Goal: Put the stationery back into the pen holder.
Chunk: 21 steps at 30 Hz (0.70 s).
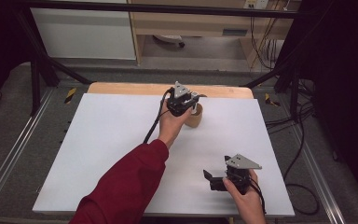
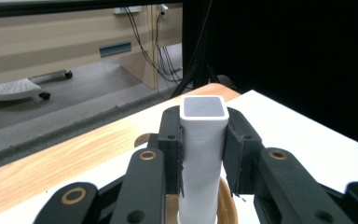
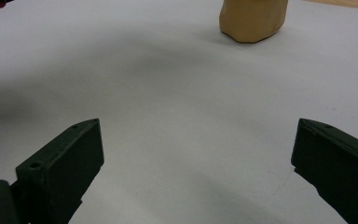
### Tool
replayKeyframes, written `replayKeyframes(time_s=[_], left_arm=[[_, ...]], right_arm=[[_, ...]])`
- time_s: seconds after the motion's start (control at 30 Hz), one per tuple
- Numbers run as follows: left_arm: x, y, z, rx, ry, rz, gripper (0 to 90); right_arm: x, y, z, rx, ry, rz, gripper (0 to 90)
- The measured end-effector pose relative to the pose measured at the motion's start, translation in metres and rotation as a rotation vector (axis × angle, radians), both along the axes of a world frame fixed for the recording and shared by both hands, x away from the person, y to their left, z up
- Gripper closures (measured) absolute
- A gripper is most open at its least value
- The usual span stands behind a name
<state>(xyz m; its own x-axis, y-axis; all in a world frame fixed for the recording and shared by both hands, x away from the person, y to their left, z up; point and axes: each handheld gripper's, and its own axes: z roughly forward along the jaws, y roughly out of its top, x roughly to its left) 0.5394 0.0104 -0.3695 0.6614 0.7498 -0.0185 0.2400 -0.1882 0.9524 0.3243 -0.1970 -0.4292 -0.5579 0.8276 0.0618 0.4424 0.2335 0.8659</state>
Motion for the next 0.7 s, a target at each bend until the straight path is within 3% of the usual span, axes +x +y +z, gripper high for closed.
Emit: replayKeyframes(time_s=[0.17, 0.2, 0.3, 0.4, 0.57, 0.7], left_arm=[[0.002, -0.002, -0.007, 0.022, 0.004, 0.001, 70.2], [0.002, -0.001, -0.006, 0.016, 0.001, 0.004, 67.1], [-0.001, -0.001, -0.001, 0.009, -0.005, 0.018, 44.2], [-0.006, 0.0, 0.006, 0.017, -0.02, 0.018, 30.3], [-0.016, 0.006, 0.019, 0.022, -0.011, -0.006, 13.2], [-0.023, 0.012, 0.028, 0.022, -0.008, -0.025, 7.5]], right_arm=[[0.001, 0.0, -0.001, 0.004, 0.007, 0.002, 2.7], [0.001, 0.0, -0.001, 0.004, 0.007, 0.002, 2.7], [0.001, 0.001, -0.001, 0.001, 0.005, 0.004, 2.7], [0.001, 0.001, -0.001, 0.0, 0.005, 0.007, 2.7], [0.0, 0.002, 0.0, -0.005, 0.003, 0.009, 2.7], [0.0, 0.003, -0.001, -0.007, 0.004, 0.008, 2.7]])
